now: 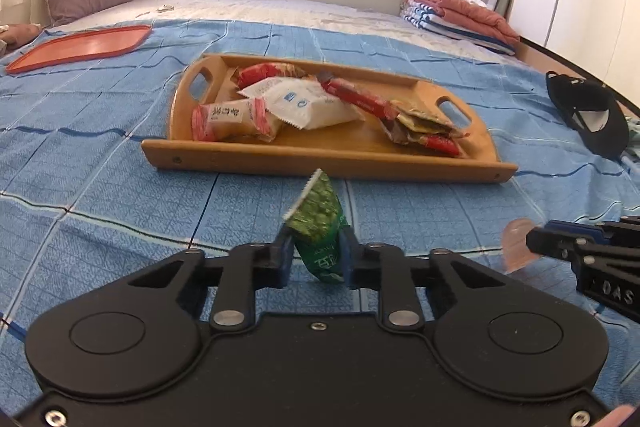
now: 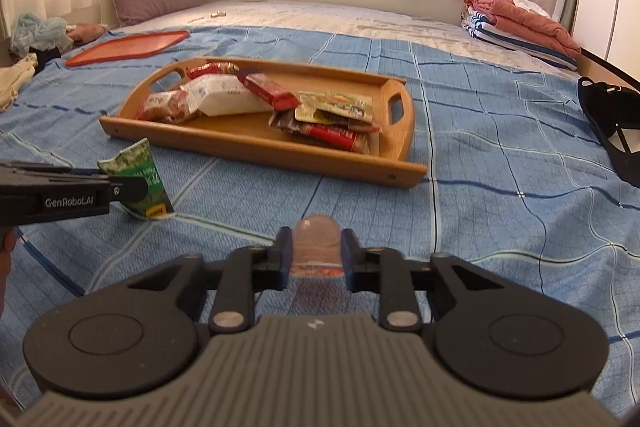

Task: Organize snacks
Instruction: 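Grasp the green packet with the left tool while the right tool grasps the orange jelly cup, then carry the green packet and jelly cup over the tray and open both tools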

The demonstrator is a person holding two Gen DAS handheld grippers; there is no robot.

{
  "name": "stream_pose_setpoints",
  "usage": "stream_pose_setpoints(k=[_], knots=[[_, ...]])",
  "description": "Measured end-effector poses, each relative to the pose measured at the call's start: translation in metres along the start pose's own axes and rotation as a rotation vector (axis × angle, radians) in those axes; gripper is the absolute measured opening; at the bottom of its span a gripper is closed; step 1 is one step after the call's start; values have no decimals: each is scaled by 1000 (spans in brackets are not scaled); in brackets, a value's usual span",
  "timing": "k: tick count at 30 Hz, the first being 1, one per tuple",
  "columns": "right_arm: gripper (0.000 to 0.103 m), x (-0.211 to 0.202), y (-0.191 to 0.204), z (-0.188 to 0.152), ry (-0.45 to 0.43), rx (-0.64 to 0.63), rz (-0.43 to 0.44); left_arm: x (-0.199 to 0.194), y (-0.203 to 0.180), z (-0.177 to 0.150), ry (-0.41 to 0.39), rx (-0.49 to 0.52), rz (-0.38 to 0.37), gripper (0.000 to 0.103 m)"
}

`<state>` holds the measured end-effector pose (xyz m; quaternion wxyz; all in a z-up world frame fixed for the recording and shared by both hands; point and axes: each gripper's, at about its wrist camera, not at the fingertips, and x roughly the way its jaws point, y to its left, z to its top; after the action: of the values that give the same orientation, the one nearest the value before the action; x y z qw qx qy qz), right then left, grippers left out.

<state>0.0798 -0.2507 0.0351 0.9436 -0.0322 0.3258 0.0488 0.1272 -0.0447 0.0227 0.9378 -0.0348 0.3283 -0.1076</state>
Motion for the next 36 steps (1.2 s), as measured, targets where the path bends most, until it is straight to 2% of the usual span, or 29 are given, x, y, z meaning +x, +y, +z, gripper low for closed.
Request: stream_pose_setpoints(k=[4, 6, 10, 11, 13, 14, 15, 16, 19, 20, 21, 28, 36], knots=[[16, -2, 1, 6, -12, -8, -12, -8, -3, 6, -13, 8, -6, 17], [27, 0, -3, 7, 0, 18, -12, -10, -4, 7, -18, 8, 0, 17], [28, 12, -8, 1, 57, 48, -4, -11, -2, 6, -9, 3, 0, 17], [39, 15, -8, 0, 65, 50, -1, -11, -2, 6, -7, 3, 0, 17], [54, 19, -9, -1, 61, 63, 9, -12, -2, 5, -6, 7, 1, 17], [66, 21, -9, -1, 58, 73, 13, -12, -2, 6, -6, 8, 0, 17], [74, 24, -9, 0, 58, 79, 20, -12, -2, 6, -6, 8, -3, 17], [76, 26, -9, 2, 55, 86, 17, -12, -2, 6, -5, 8, -5, 17], [75, 40, -8, 7, 83, 82, 11, -13, -2, 9, -10, 9, -8, 17], [60, 43, -9, 8, 98, 90, 25, -14, -2, 10, -11, 9, -11, 17], [51, 45, -10, 9, 113, 102, 44, -14, -2, 10, -13, 11, -13, 17], [49, 31, -9, 13, 81, 111, 81, -18, -4, 24, -23, 25, -31, 17], [49, 19, -18, 57, 35, 159, 131, -17, -10, 62, -17, 22, -44, 17]])
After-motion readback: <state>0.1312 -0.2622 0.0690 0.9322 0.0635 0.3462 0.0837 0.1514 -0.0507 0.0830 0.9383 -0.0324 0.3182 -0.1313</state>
